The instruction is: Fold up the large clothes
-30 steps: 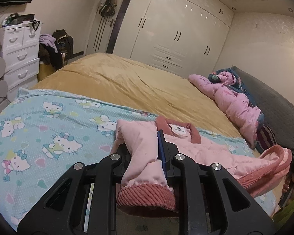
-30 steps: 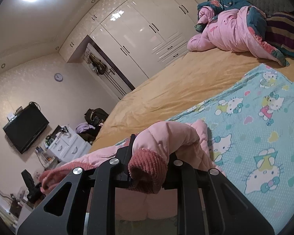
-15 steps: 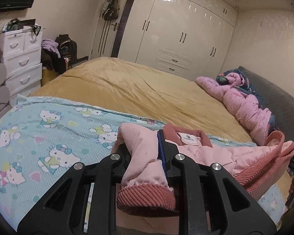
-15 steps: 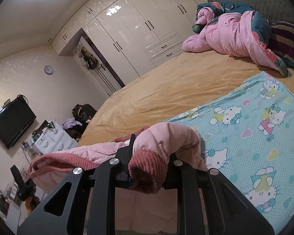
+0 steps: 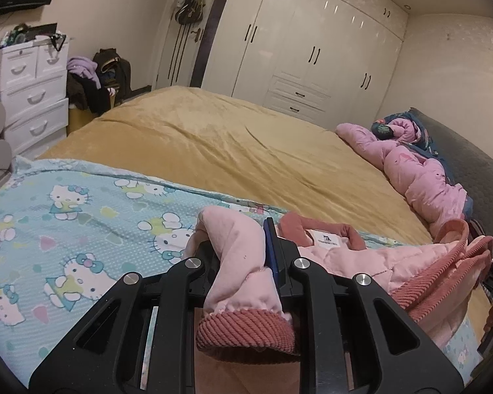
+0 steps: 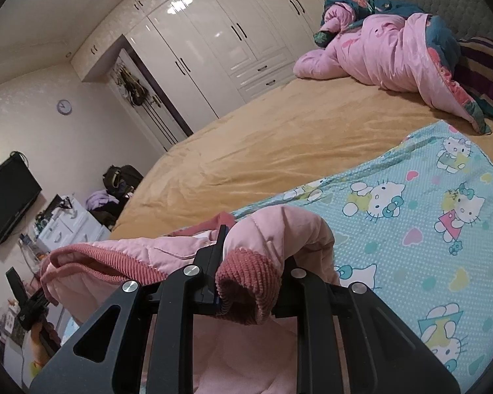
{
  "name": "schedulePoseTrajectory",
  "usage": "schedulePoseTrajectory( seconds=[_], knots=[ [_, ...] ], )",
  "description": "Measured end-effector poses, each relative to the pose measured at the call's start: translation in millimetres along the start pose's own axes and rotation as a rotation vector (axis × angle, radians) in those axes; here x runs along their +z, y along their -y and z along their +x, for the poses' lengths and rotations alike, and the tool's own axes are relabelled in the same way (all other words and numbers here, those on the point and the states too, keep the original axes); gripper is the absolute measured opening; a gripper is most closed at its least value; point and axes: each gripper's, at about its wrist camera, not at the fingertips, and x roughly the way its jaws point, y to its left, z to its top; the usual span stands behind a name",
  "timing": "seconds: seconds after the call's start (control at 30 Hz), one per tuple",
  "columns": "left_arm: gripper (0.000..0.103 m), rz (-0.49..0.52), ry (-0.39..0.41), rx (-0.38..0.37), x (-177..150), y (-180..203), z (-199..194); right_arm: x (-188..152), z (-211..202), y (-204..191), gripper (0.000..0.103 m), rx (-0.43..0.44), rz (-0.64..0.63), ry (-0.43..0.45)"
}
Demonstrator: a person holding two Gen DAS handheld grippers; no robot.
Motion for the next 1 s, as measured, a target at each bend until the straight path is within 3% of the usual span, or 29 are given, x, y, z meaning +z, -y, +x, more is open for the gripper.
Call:
schedulePoseTrajectory(
  seconds=[0.47, 0.7, 0.83, 1.0],
  knots=[
    [0.014, -0.061, -0.124, 0.001, -23.8, -28.0, 85.9, -3.2, 100.9, 14.8, 0.018, -0.112, -0.016, -0.142],
    [0.016, -0.097, -0.169, -0.007, -35.0, -41.1, 109.7, -7.3, 145.5, 35.2, 0.019, -0.090, 0.085, -0.247],
    [0.016, -0.095, -0.168, -0.005, -34.2, -40.1, 109.9, -5.1, 146.7, 39.9, 0.020, -0.068, 0.150, -0.274],
    [0.016, -0.101, -0.164, -0.015, -30.8, -39.5, 107.2, 4.1, 118.6, 33.3, 0.024, -0.033, 0.159, -0.237]
  ],
)
